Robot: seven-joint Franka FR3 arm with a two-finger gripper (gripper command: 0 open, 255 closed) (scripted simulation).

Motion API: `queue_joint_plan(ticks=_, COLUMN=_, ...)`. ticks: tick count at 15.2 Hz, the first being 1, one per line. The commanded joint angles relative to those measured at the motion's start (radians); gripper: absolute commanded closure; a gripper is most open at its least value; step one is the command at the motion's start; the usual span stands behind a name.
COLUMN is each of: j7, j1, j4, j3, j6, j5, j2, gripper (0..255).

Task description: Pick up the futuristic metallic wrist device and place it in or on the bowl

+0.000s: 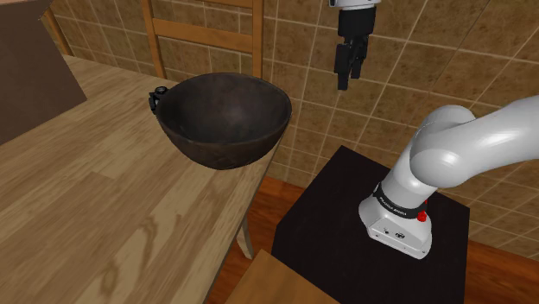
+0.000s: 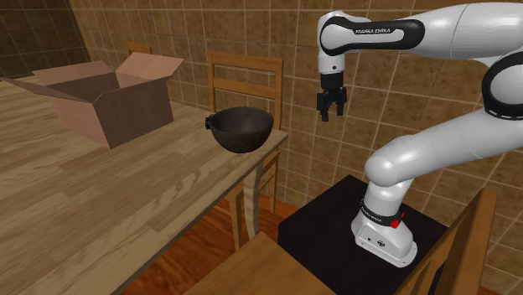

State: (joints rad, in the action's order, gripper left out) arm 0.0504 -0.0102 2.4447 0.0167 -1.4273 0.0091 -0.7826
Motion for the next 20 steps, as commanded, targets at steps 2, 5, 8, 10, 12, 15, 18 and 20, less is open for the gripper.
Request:
queue_joint_plan(ticks=2, j7=-0.018, j1=0.009, j4=-0.012, j3=-0.018, j6=-0.013, j5=0.017, j2=0.018, gripper=0)
queue_joint_plan(ticks=5, j7=-0.069, j1=0.035, j4=-0.056, j3=-0.071, j6=-0.053, j5=0.061, j2=0.078, gripper=0)
queue_joint_plan(ticks=8, j7=-0.120, j1=0.056, j4=-0.108, j3=-0.123, j6=-0.091, j5=0.096, j2=0.143, gripper=0)
queue_joint_plan(ticks=10, j7=-0.153, j1=0.069, j4=-0.148, j3=-0.156, j6=-0.115, j5=0.114, j2=0.189, gripper=0)
queue_joint_plan(ticks=12, j7=-0.186, j1=0.080, j4=-0.191, j3=-0.189, j6=-0.137, j5=0.128, j2=0.238, gripper=0)
queue_joint_plan(ticks=15, j7=-0.237, j1=0.093, j4=-0.264, j3=-0.237, j6=-0.166, j5=0.139, j2=0.314, gripper=0)
queue_joint_plan(ticks=18, j7=-0.290, j1=0.105, j4=-0.345, j3=-0.284, j6=-0.191, j5=0.140, j2=0.394, gripper=0)
queue_joint_plan(ticks=20, j7=-0.326, j1=0.112, j4=-0.404, j3=-0.315, j6=-0.204, j5=0.134, j2=0.450, gripper=0)
